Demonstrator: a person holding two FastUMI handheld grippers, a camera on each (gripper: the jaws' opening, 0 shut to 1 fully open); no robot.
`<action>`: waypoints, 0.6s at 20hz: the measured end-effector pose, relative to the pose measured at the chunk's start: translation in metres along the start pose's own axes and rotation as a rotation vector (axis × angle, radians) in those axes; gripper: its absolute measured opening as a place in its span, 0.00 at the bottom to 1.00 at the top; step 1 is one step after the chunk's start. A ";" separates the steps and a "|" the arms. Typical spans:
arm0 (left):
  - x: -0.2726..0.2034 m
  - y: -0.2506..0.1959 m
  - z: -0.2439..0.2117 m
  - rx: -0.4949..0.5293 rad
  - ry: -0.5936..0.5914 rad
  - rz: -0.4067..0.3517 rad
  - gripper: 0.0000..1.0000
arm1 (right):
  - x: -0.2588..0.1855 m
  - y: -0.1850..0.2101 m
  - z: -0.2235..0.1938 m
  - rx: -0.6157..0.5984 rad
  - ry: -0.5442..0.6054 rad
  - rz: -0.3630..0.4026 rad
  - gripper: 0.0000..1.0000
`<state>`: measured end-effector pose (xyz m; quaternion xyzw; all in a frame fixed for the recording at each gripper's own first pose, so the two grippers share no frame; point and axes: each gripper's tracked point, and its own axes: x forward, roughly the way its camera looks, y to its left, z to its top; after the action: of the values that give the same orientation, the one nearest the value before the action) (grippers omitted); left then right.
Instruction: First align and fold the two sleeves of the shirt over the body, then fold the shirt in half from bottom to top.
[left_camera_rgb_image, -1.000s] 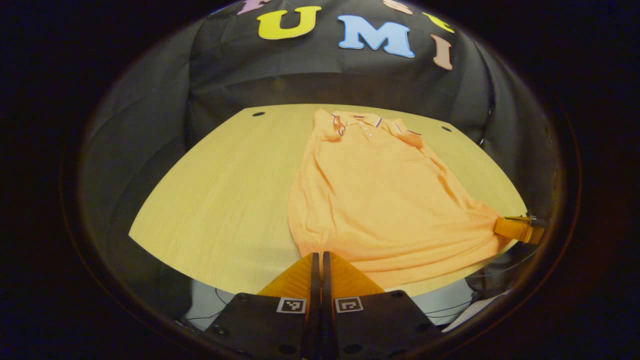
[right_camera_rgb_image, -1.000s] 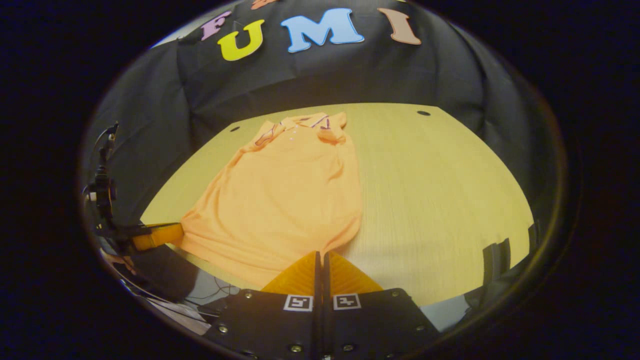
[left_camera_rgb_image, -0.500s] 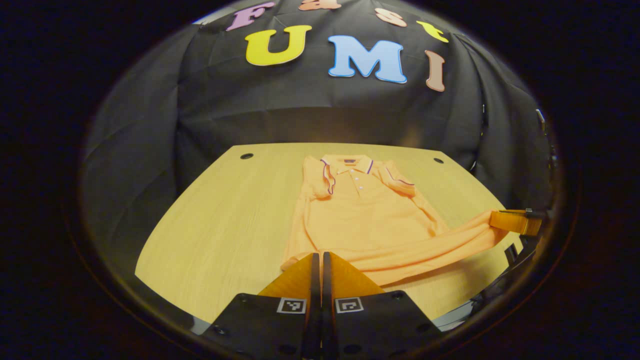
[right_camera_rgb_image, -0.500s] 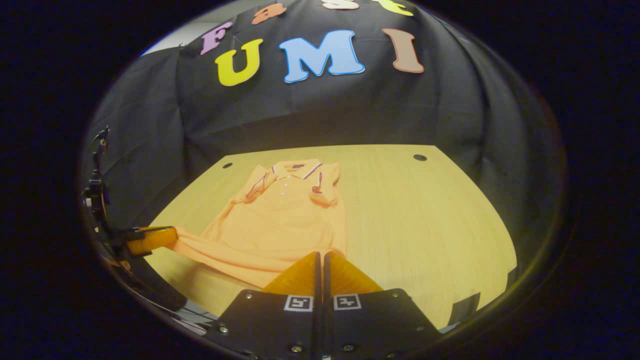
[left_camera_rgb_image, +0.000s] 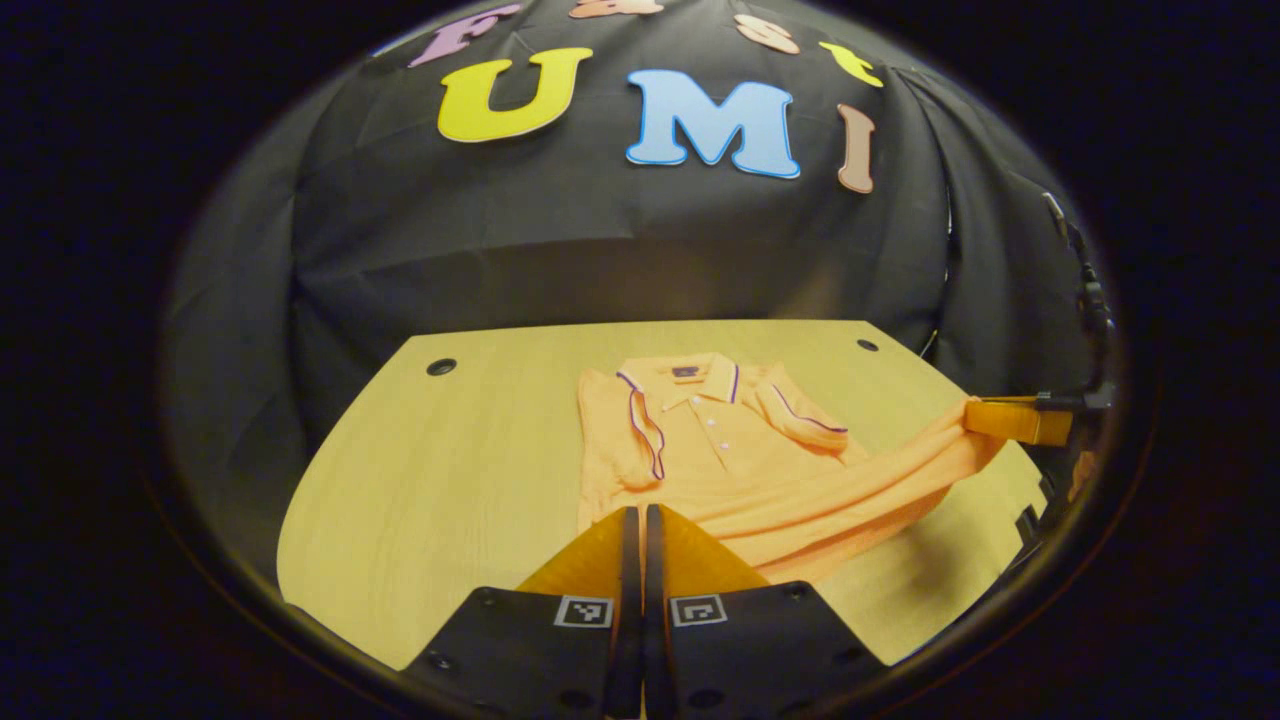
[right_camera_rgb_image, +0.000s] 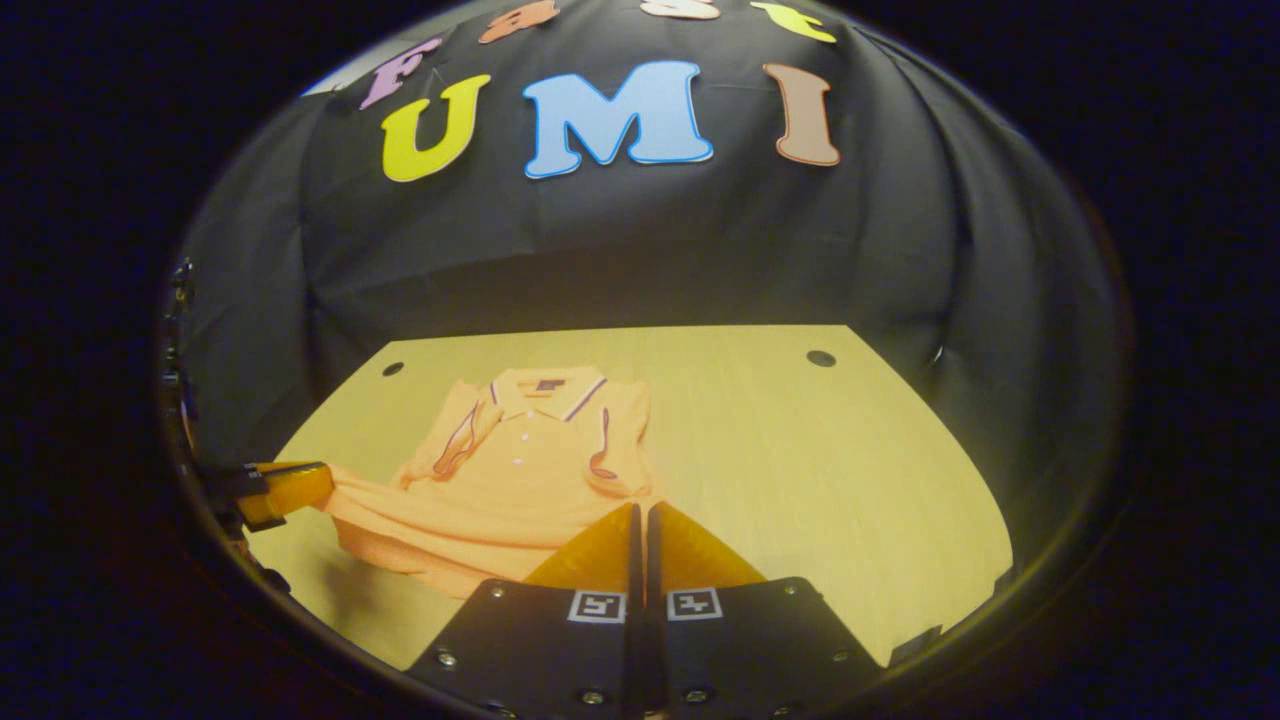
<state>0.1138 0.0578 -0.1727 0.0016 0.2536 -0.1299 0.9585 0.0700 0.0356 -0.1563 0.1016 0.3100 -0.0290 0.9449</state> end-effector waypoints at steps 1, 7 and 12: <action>0.009 0.004 0.007 0.005 -0.006 -0.004 0.07 | 0.007 0.001 0.005 0.000 -0.001 -0.010 0.01; 0.041 0.016 0.056 0.030 -0.069 -0.018 0.07 | 0.040 0.006 0.042 -0.026 -0.026 -0.050 0.01; 0.062 0.030 0.079 -0.011 -0.097 0.021 0.07 | 0.063 0.010 0.066 -0.049 -0.042 -0.023 0.01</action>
<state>0.2116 0.0657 -0.1362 -0.0076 0.2074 -0.1184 0.9710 0.1600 0.0315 -0.1399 0.0743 0.2916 -0.0341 0.9530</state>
